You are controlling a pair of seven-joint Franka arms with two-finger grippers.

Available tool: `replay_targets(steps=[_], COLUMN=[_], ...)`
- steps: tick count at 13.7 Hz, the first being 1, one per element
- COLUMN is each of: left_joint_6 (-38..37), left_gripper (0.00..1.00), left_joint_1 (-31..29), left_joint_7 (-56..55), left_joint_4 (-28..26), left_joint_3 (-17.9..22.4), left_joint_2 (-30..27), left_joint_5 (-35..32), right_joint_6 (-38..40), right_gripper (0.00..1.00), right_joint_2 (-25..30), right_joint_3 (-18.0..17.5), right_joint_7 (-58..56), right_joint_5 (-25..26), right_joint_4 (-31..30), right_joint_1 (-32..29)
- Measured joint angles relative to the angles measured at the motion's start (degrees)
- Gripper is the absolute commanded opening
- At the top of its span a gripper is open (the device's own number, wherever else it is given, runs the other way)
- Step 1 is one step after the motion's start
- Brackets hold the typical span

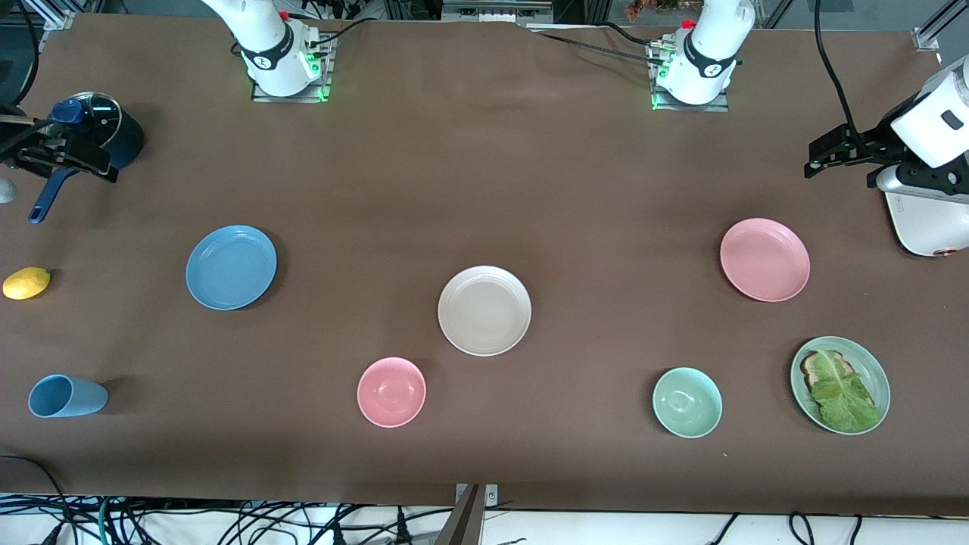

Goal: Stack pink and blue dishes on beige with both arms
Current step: 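Move the left gripper down toward the rim of the pink plate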

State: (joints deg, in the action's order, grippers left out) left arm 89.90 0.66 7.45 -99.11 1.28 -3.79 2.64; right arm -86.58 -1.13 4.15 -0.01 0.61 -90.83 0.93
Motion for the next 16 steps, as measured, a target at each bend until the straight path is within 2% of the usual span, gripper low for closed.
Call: replay_targets(steps=[6,11,16], left_joint_6=[0.1,1.1,1.1], left_gripper=[1.00,1.00,1.00], left_joint_1=[-0.2,-0.8,-1.1], left_joint_7=[0.0,0.0,0.0], left_joint_4=[0.0,0.8,1.6], left_joint_3=[0.1,0.2,0.2], left_joint_2=[0.5,5.9,6.7], left_joint_5=[0.0,-0.2,-0.5], right_joint_6=[0.0,0.0,0.0], right_gripper=[1.00,1.00,1.00], right_joint_2=[0.0,0.0,0.0], right_joint_3=[0.0,0.0,0.1], right_joint_7=[0.0,0.0,0.0], right_joint_5=[0.0,0.0,0.0], right_joint_4=[0.0,0.0,0.0], right_joint_1=[0.0,0.0,0.0])
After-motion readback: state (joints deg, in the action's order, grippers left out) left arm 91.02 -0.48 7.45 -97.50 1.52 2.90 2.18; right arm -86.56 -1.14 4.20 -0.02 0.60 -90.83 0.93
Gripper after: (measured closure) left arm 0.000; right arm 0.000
